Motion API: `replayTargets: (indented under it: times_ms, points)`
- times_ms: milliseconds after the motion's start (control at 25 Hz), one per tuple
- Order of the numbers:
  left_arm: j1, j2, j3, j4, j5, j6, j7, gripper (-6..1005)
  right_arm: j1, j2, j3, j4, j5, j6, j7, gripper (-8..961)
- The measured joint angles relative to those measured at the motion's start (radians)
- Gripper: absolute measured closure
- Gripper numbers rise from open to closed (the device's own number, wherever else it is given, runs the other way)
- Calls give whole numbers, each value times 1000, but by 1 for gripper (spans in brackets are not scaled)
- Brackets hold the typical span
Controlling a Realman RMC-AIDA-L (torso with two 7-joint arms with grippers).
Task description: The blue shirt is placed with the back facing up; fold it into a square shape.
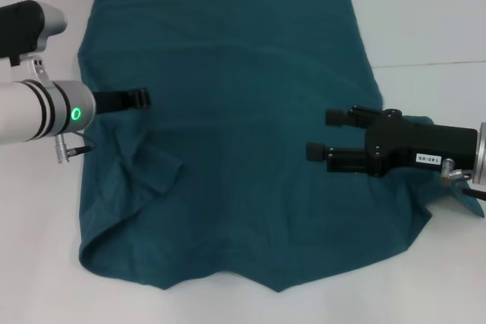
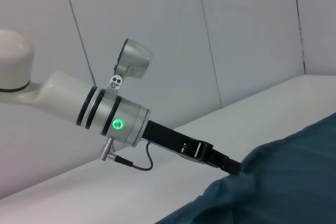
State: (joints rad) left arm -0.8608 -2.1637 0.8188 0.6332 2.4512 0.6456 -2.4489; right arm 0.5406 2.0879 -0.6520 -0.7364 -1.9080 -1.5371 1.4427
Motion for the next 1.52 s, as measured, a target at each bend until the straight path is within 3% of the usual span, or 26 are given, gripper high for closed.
replayTargets:
  times_ms: [200,560,600,760,880,1000,1080,1280,1520]
  points:
    - [1,-1,30,-2,-41,1,2,834,0,0,-1,11,9,0,-9,40]
    - [1,11,35,4,-45,51,2,496,-1,0,1,9,11,0,-3,40]
    - [5,49,62,7,-42,142,1,455,-2,0,6,7,11,0,-2,40]
    - [25,82,95,77,-4,296,1,338,-2,-1,11,4,12,-1,-2,40]
    - [51,70,116,161,53,344,-5,261,-2,-2,12,1,13,-1,-1,40]
    - [111,18,161,331,157,371,-15,185,-2,-3,12,0,20,-2,0,40]
    - [133,0,207,398,213,380,-39,182,-2,-4,12,-1,24,-2,0,40]
    - [148,-2,376,429,328,398,-185,176,-1,-7,12,-1,34,-2,2,40]
    - [125,-5,410,389,349,376,-246,175,-2,-7,15,-2,35,2,2,40]
